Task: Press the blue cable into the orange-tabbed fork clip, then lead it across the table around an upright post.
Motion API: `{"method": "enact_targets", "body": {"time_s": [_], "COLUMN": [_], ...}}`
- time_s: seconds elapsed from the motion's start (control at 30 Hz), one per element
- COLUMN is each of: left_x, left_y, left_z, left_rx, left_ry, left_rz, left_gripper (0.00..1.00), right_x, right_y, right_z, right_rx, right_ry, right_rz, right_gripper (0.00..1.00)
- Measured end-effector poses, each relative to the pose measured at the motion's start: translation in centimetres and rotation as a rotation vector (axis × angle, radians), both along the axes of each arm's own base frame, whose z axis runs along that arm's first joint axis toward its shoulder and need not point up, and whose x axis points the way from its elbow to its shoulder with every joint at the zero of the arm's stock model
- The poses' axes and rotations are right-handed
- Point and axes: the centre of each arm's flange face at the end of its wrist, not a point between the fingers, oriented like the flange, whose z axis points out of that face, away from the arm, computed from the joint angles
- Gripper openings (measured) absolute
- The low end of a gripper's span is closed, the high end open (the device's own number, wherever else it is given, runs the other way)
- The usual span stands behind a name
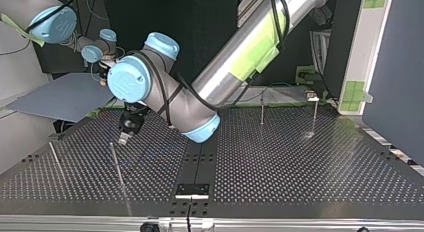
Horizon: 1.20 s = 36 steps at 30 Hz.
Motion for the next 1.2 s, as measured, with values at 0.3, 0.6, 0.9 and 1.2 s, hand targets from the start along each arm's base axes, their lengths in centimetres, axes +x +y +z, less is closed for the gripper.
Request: {"method": "enact_targets", "body": {"time_s": [0.3, 0.6, 0.9, 1.2], "left_x": [0.23, -0.04, -0.23, -0.27], "left_y": [0.52, 0.64, 0.65, 0.79], "left_z": [0.03, 0.11, 0.25, 0.26], "left_rx": [0.006, 0.014, 0.014, 0.016], "left_ry": [-0.006, -0.012, -0.015, -0.016], "left_rz": [0.067, 0.111, 0.126, 0.148], "left_gripper": [1.0, 1.0, 1.0, 1.0], "right_x": [0.24, 0.36, 0.37, 0.46], "right_y": [0.08, 0.13, 0.15, 0.17], "right_z": [-0.05, -0.1, -0.12, -0.12], "right_rx": [0.003, 0.004, 0.004, 0.004], "right_ry": [-0.001, -0.001, 0.0, 0.0], "right_rz": [0.005, 0.006, 0.006, 0.009], "right_gripper": [0.0, 0.0, 0.0, 0.0]}}
